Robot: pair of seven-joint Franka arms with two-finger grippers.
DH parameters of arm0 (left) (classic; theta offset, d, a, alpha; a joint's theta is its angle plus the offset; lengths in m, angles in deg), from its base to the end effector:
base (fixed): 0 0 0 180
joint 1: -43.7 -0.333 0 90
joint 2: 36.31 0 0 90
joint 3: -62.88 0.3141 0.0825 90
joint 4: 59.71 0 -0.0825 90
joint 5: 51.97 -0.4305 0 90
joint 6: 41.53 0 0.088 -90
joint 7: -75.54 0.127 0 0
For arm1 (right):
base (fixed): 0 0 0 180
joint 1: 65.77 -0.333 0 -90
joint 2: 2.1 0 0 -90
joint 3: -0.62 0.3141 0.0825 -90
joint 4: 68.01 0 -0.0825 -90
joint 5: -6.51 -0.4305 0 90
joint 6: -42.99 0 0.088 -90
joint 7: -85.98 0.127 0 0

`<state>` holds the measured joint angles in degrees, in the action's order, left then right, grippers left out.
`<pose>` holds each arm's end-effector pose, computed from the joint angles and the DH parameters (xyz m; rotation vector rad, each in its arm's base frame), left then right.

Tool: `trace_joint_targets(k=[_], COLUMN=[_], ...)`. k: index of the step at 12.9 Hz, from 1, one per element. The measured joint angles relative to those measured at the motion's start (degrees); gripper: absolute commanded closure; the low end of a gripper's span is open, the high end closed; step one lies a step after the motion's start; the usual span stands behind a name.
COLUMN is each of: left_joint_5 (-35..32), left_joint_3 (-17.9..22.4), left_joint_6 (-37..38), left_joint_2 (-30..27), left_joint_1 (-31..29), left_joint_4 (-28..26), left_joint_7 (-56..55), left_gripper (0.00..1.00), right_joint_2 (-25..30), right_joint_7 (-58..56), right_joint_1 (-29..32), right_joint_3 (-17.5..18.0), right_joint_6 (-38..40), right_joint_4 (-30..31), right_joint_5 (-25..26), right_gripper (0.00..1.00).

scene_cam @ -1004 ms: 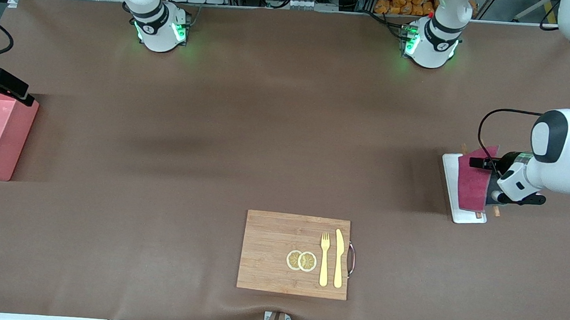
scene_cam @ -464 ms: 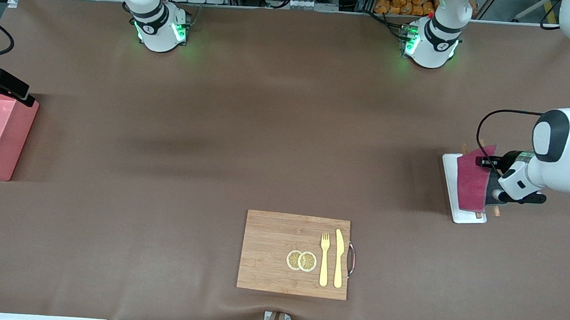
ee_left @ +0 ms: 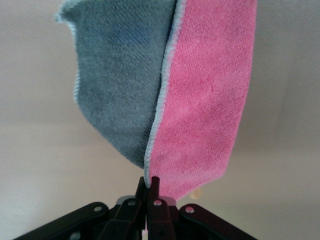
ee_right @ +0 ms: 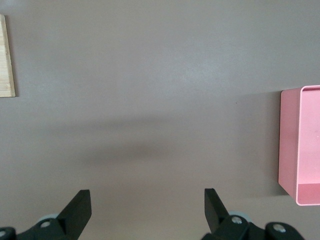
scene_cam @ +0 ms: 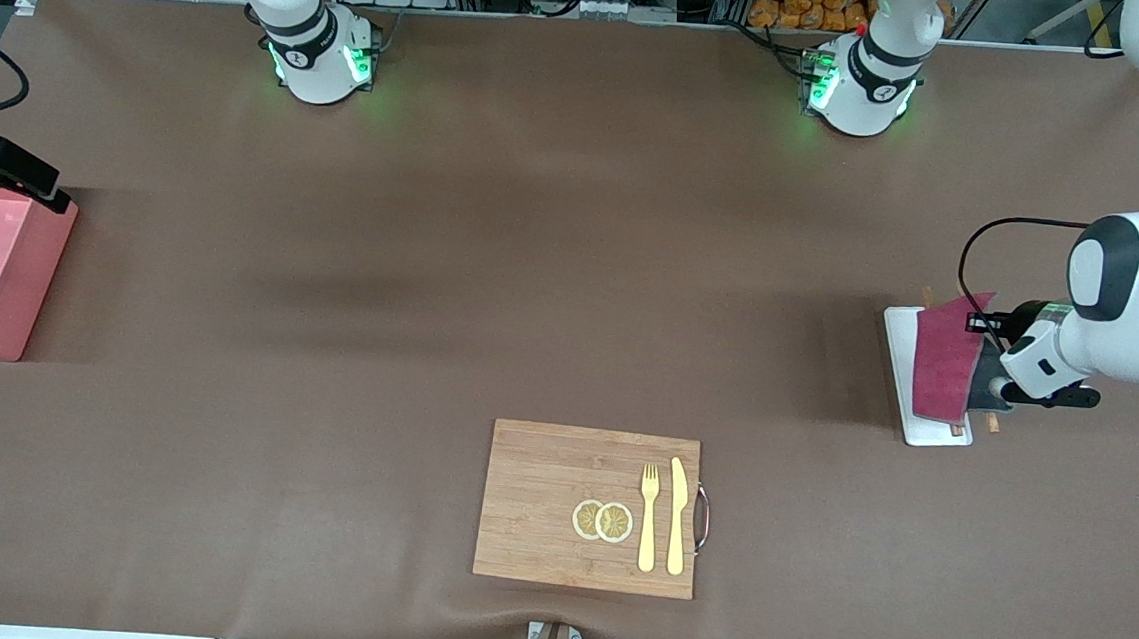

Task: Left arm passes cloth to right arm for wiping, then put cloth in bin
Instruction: 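Grasp the pink cloth with the left gripper and lift it, then carry the cloth toward table middle while the right gripper reaches toward it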

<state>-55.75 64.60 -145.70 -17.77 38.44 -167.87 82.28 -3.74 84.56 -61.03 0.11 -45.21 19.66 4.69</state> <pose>0.6001 0.0799 0.2627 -3.0575 0.0373 0.6175 0.6043 -0.0513 0.6037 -3.1072 0.1028 0.0272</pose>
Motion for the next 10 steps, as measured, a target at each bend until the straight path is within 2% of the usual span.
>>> trace_joint_targets(k=[5,7,10], left_joint_5=[-0.25,-0.25,0.39], left_joint_3=[-2.28,-4.49,-8.91], left_joint_6=[0.85,4.54,9.55], left_joint_2=[-2.51,-4.52,-7.89], left_joint_1=[0.06,0.12,0.17], left_joint_4=[2.97,6.28,12.57], left_joint_7=[0.0,-1.19,-8.59], left_gripper=[1.0,1.0,1.0], right_joint_2=[0.0,0.0,-0.01], right_joint_7=[0.0,0.0,0.89], right_joint_1=[-0.02,-0.32,-1.54], right_joint_3=[0.07,0.19,0.39], right_joint_6=[0.02,0.04,0.48], right_joint_4=[0.0,0.0,0.0], right_joint_5=[0.0,-0.04,-1.11], right_gripper=[0.0,0.0,0.0])
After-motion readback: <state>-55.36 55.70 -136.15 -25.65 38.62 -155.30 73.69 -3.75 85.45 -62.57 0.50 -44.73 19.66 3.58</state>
